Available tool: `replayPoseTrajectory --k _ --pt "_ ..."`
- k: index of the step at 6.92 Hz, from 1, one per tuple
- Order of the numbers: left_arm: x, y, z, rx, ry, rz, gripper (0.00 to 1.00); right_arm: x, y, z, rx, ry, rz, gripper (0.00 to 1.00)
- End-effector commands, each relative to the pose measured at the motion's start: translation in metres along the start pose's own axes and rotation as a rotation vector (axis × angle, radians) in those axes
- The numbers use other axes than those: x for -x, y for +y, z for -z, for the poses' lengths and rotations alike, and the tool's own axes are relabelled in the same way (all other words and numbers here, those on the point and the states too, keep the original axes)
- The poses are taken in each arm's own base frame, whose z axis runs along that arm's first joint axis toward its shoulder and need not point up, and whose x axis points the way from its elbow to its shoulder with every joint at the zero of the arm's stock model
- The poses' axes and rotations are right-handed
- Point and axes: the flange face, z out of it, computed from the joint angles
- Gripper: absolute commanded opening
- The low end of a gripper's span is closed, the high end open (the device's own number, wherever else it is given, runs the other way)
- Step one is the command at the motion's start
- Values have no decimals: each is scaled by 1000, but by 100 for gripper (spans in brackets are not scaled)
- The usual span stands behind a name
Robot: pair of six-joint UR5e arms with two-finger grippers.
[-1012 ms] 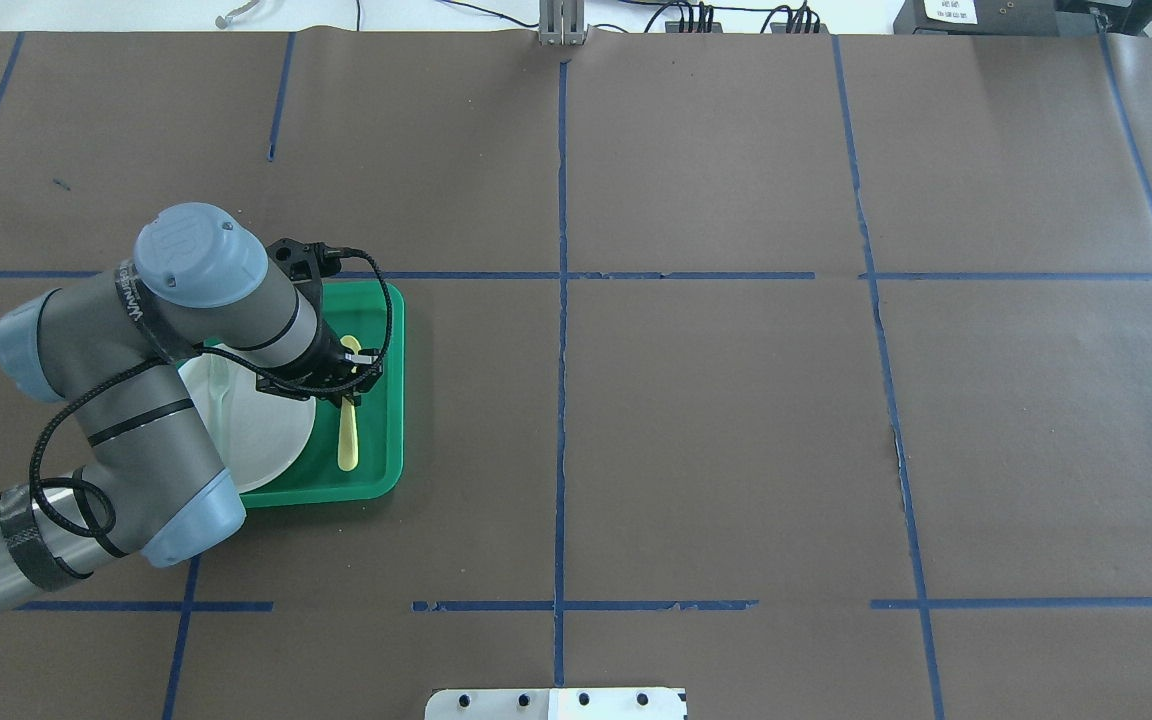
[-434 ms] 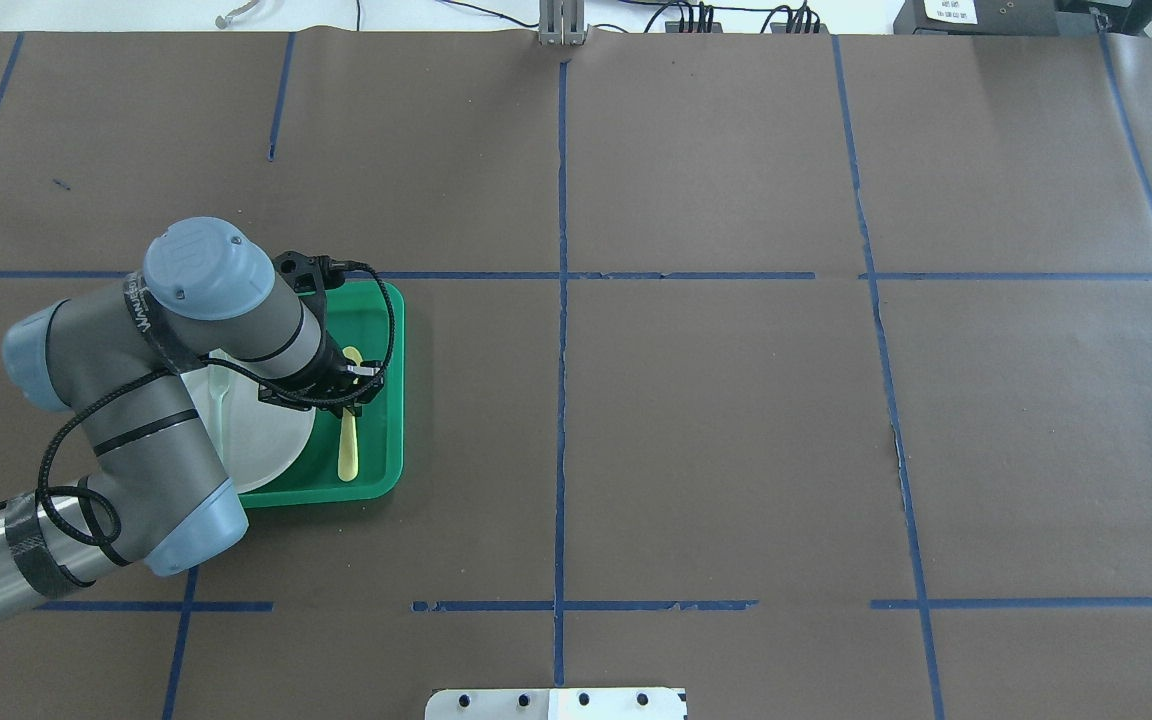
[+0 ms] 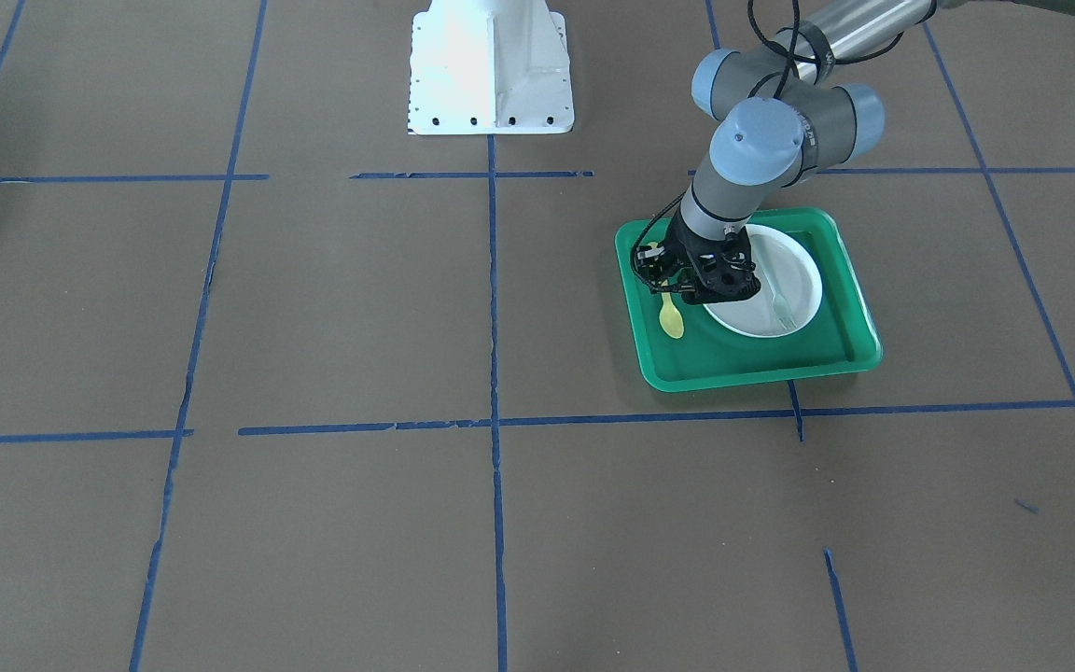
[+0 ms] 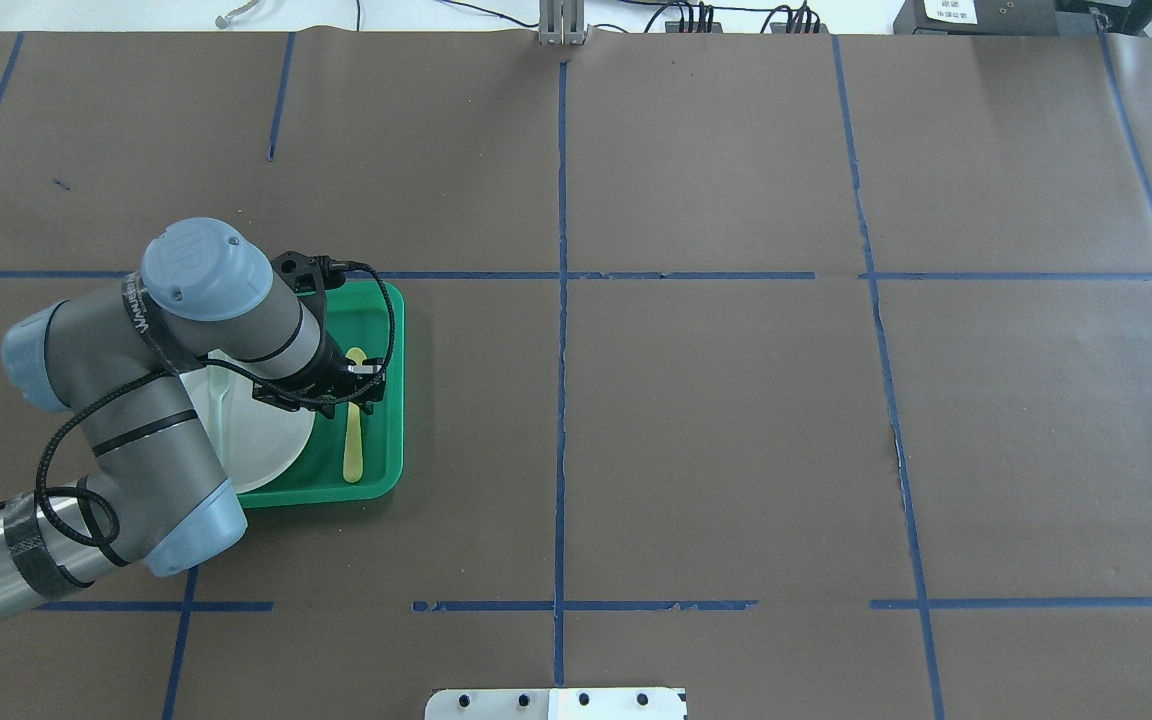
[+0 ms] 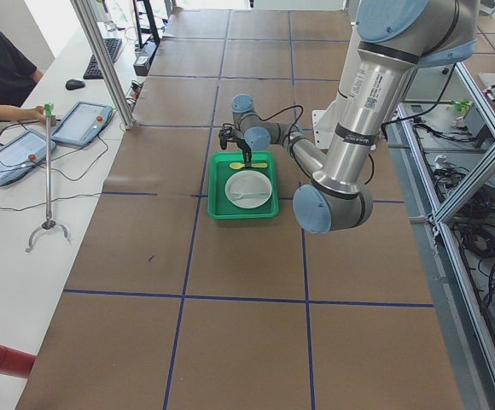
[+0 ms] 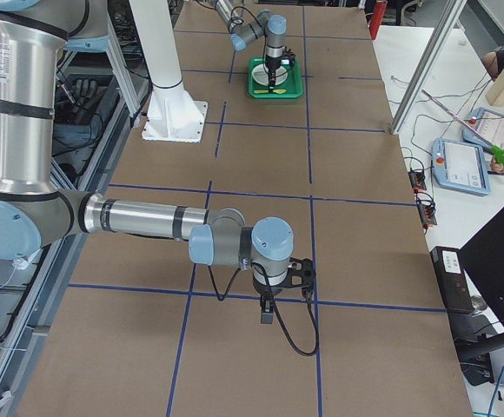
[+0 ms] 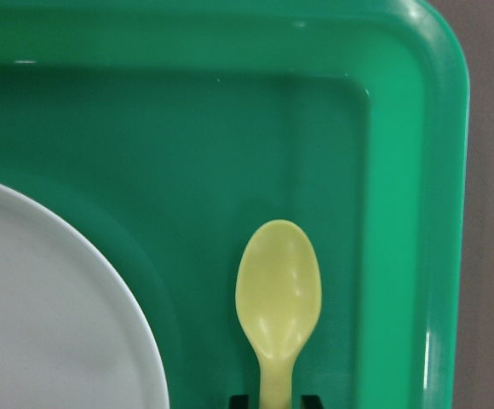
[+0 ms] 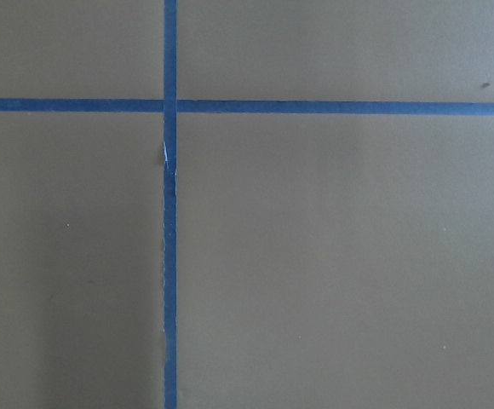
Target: Place spoon
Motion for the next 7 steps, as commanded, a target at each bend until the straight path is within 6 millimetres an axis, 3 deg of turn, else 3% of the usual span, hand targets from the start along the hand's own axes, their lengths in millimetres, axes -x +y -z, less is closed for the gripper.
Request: replayPoseTrajectory --k 1,2,3,4,5,6,7 --pt "0 -3 9 -15 11 0 53 0 0 0 0 0 0 100" --pt "2 -13 33 -42 30 9 52 0 0 0 0 0 0 100" --pt "6 -22 68 -75 41 8 52 0 0 0 0 0 0 100" --pt "9 -25 99 -88 18 -24 69 0 0 0 -1 0 1 100" --pt "16 -34 136 -129 21 -72 100 0 0 0 -1 0 1 100" --pt "35 -50 176 -196 38 -106 100 0 0 0 0 0 0 100" --pt "69 -80 218 -273 26 -119 100 0 0 0 0 0 0 100"
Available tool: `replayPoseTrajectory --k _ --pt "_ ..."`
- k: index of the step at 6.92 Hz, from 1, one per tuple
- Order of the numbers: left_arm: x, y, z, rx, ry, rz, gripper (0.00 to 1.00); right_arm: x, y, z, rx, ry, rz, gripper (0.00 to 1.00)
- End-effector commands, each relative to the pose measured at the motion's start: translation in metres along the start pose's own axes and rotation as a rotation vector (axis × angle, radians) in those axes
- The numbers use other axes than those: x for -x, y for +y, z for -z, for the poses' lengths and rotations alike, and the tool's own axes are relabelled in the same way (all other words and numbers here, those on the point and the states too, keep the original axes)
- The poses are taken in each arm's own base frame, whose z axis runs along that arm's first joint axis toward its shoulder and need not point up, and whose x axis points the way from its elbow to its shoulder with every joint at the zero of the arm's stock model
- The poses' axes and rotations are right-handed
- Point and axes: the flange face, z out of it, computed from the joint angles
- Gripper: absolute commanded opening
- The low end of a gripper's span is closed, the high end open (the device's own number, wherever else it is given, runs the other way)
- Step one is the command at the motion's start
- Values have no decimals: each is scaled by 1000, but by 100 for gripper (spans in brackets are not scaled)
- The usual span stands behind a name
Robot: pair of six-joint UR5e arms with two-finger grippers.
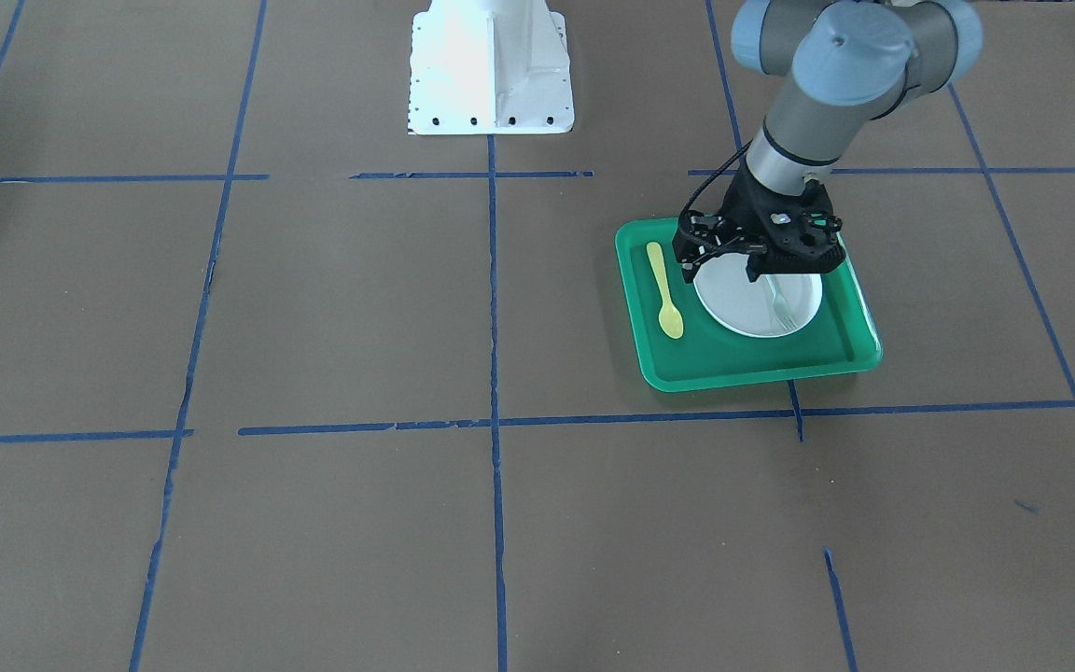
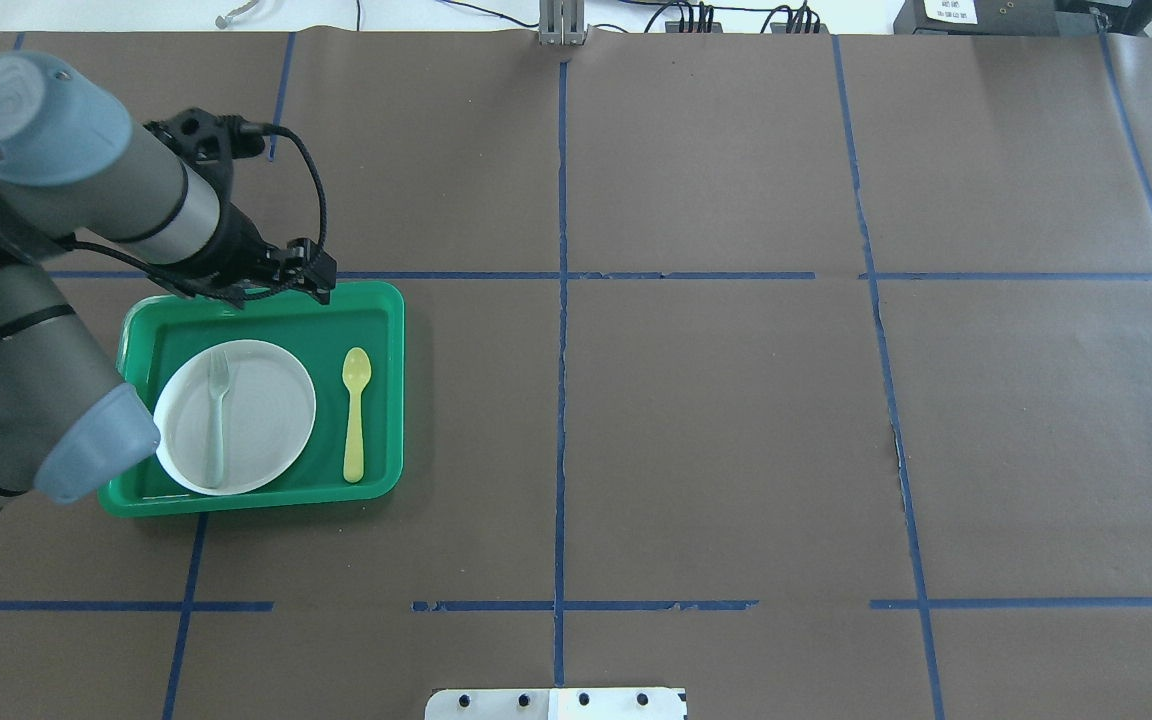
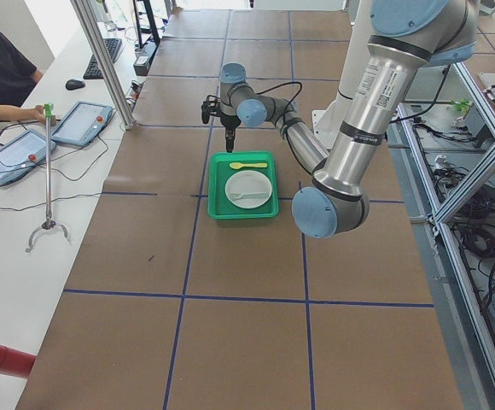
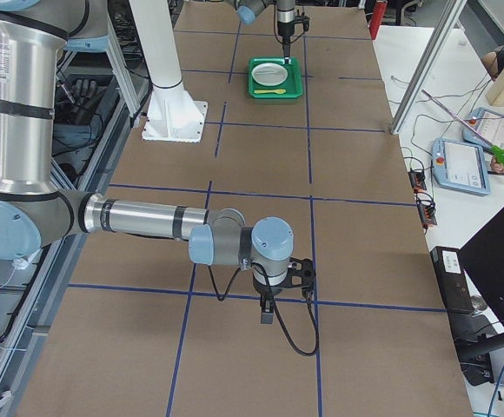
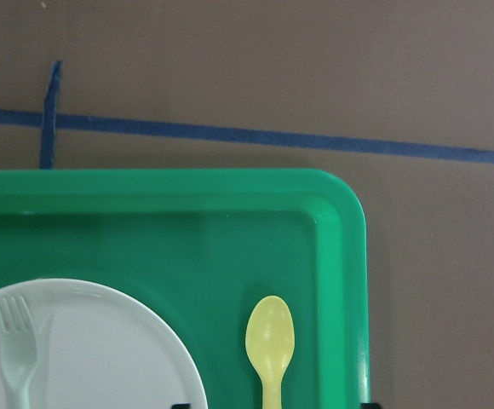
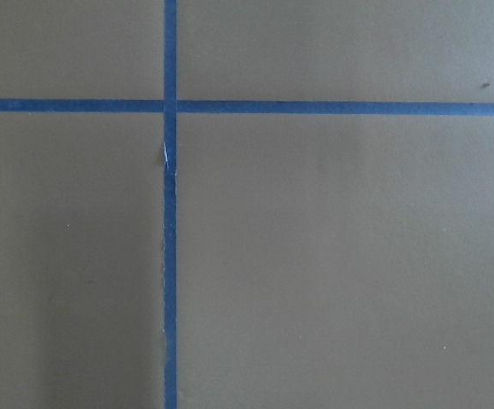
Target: Place spoon
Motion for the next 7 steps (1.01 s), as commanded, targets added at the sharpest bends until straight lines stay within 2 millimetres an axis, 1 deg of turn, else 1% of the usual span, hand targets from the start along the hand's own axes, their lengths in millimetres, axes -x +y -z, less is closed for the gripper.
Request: replayPoseTrajectory --k 1,2,3,4,5,6,7 --pt "79 -44 59 -87 -30 -61 100 0 0 0 0 0 0 100" --pt "127 -59 78 -91 -58 -113 100 0 0 0 0 0 0 100" --pt "173 -70 89 -80 -120 -141 100 0 0 0 0 0 0 100" --pt "239 -68 93 -44 -171 -224 100 0 0 0 0 0 0 100" --pt "333 -65 105 4 -193 -292 100 0 0 0 0 0 0 100" --pt "417 -45 102 69 -140 -288 100 0 0 0 0 0 0 100" --pt "477 -19 95 109 -138 -240 100 0 0 0 0 0 0 100"
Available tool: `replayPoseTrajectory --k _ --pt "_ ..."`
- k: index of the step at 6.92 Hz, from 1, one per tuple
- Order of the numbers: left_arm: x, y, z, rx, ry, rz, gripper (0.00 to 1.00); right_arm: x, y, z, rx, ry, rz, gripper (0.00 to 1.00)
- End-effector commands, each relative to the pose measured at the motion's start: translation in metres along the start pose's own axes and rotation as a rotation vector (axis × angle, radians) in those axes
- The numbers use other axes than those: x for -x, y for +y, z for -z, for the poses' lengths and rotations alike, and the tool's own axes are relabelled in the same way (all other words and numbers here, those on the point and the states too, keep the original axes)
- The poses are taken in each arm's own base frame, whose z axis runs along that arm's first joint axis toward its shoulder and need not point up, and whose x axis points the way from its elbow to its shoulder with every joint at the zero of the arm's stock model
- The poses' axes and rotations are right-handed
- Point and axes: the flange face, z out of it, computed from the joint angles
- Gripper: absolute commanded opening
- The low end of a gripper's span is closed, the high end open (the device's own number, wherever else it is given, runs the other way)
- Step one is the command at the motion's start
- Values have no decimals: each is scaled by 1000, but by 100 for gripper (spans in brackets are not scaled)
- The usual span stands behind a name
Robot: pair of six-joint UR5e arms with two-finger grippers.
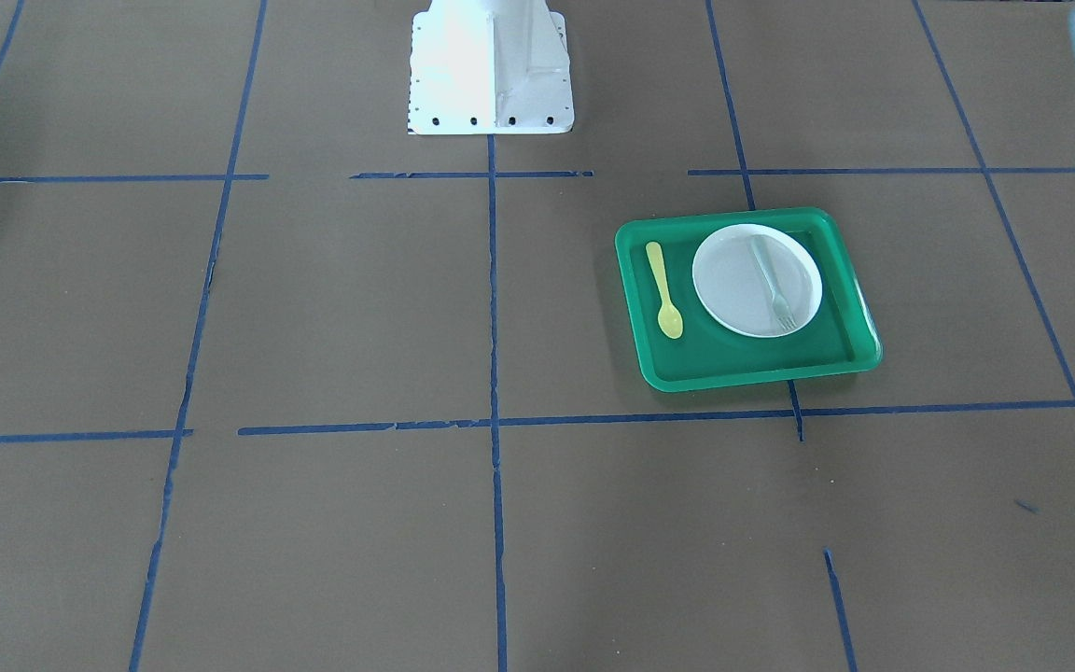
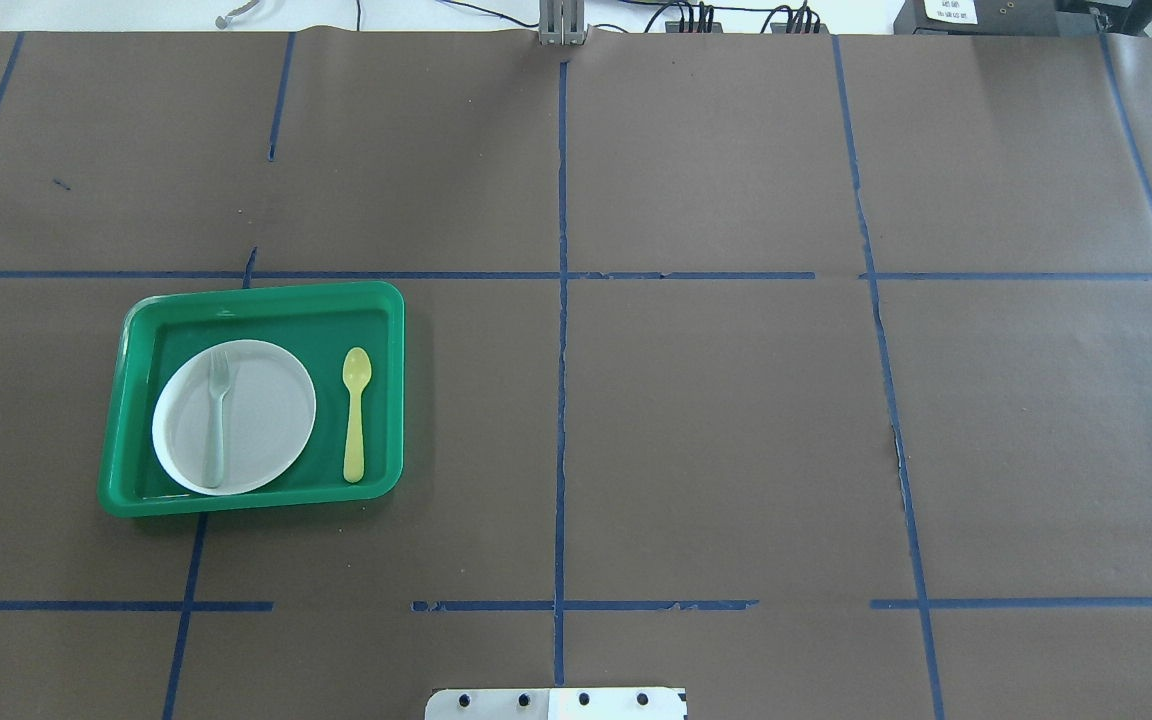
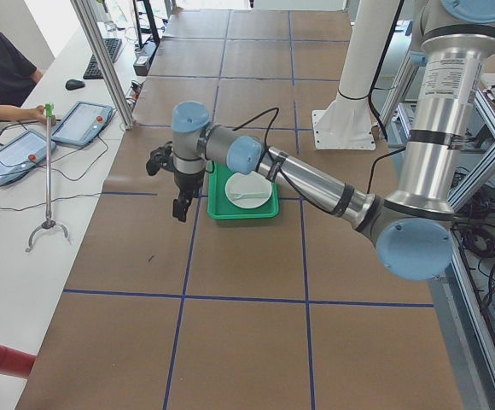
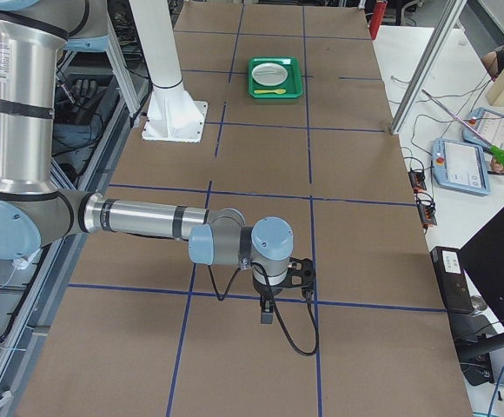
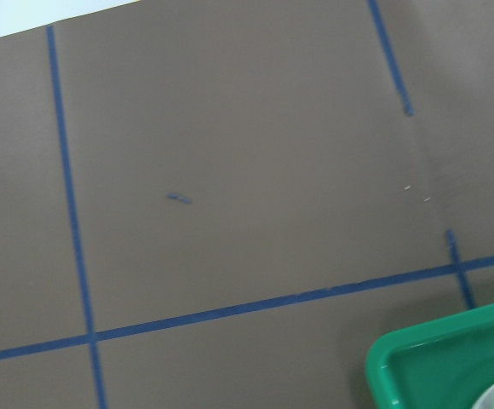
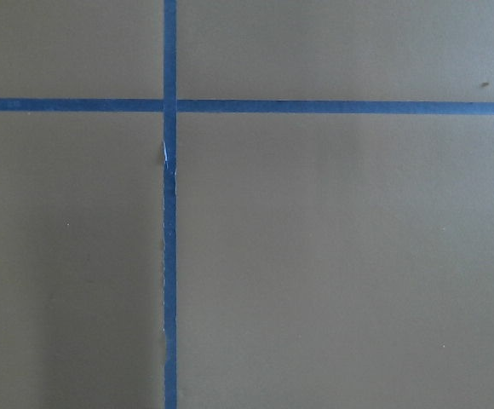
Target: Place spoon
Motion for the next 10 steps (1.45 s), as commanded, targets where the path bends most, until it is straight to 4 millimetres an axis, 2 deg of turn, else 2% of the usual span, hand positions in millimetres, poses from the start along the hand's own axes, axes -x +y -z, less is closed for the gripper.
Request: replayPoseTrajectory --k 1,2,3,10 --pt "105 79 -27 70 33 82 100 0 0 0 0 0 0 100" --pt "118 102 -45 110 47 123 100 0 0 0 0 0 2 100" --pt "120 105 -48 117 50 131 100 0 0 0 0 0 0 100" --pt "122 109 -51 123 52 144 100 0 0 0 0 0 0 100"
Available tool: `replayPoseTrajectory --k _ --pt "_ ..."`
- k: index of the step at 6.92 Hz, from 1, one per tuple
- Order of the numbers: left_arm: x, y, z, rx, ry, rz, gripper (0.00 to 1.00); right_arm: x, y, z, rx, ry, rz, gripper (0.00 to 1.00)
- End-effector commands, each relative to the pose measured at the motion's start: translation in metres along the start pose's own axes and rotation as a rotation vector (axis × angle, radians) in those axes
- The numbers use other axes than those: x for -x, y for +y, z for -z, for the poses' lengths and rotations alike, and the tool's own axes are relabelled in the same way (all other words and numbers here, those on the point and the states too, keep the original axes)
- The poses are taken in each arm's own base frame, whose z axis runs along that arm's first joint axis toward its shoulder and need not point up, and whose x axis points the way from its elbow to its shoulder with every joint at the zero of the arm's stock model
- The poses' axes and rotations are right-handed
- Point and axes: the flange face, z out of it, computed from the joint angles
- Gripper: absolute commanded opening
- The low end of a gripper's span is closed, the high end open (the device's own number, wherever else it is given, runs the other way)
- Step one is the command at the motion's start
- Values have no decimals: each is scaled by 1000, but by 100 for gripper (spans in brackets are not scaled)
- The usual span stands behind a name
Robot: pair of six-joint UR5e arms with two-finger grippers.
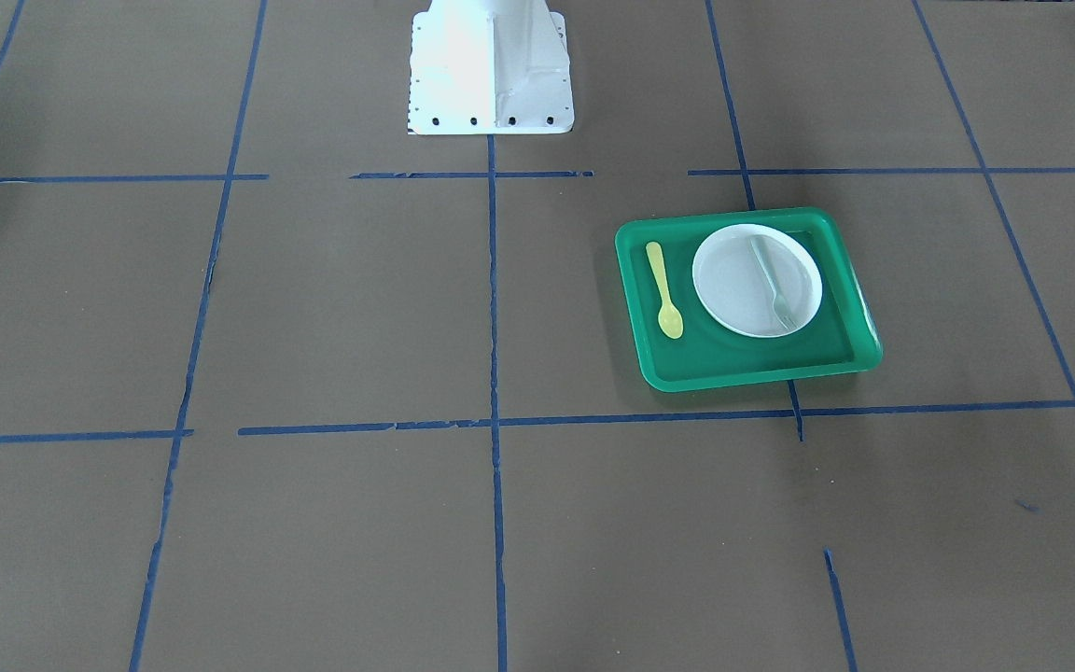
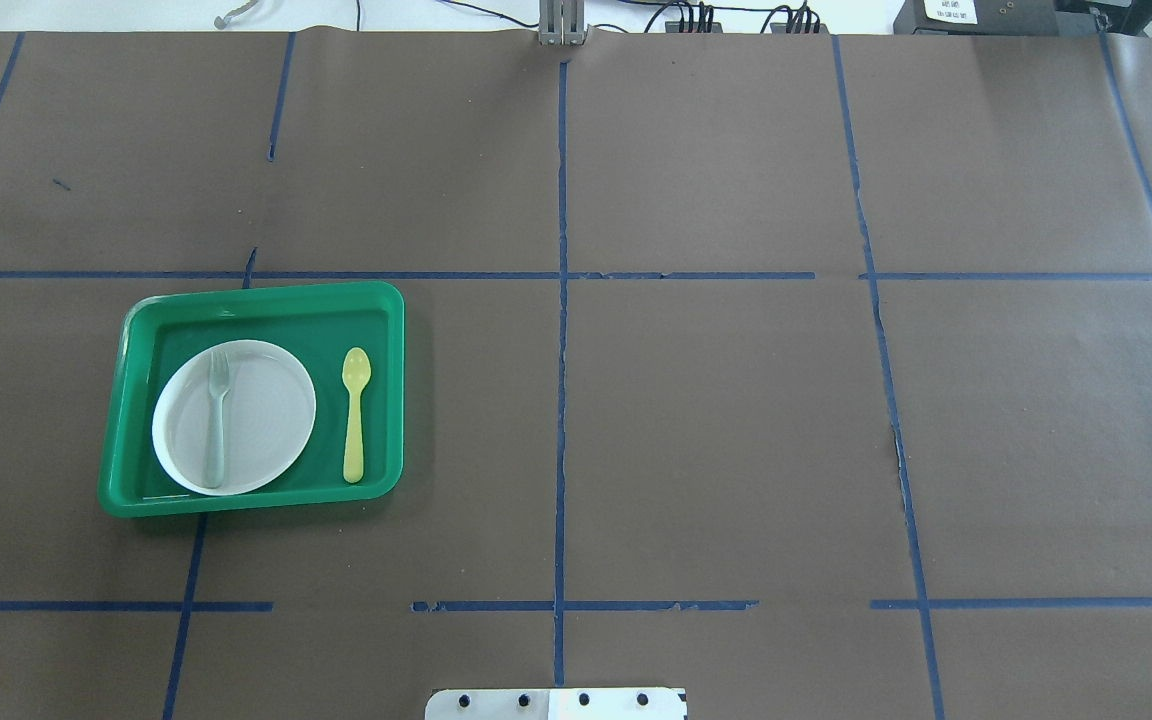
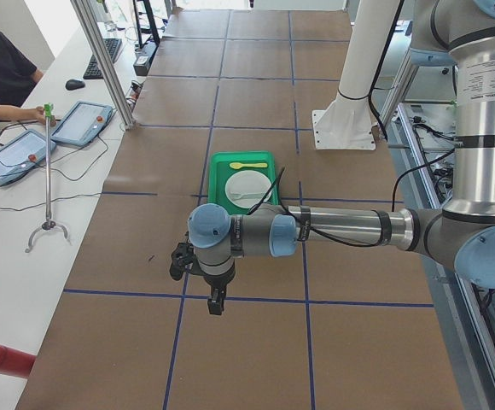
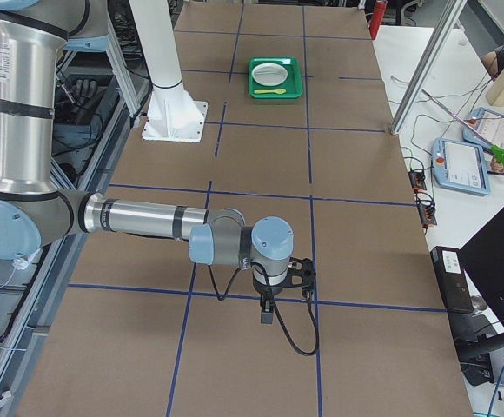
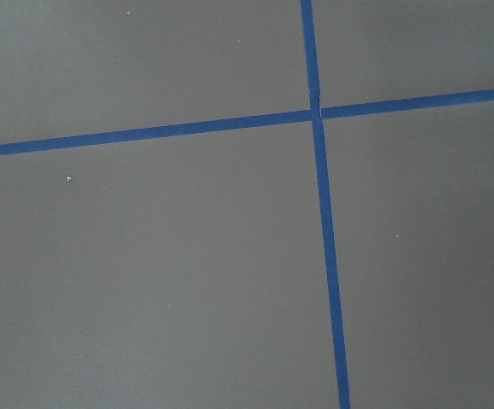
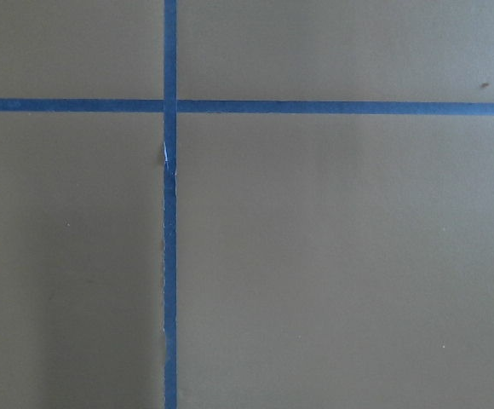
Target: Place spoon
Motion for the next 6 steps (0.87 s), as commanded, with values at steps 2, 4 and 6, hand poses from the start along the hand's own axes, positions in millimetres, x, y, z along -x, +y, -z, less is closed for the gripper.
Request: replayPoseTrajectory --k 2,4,6 --pt "1 0 -1 0 0 -1 100 0 0 0 0 0 0 100" --pt "1 0 -1 -4 -2 -3 100 0 0 0 0 0 1 100" --pt "0 -1 1 -7 -2 -5 100 0 0 0 0 0 0 100"
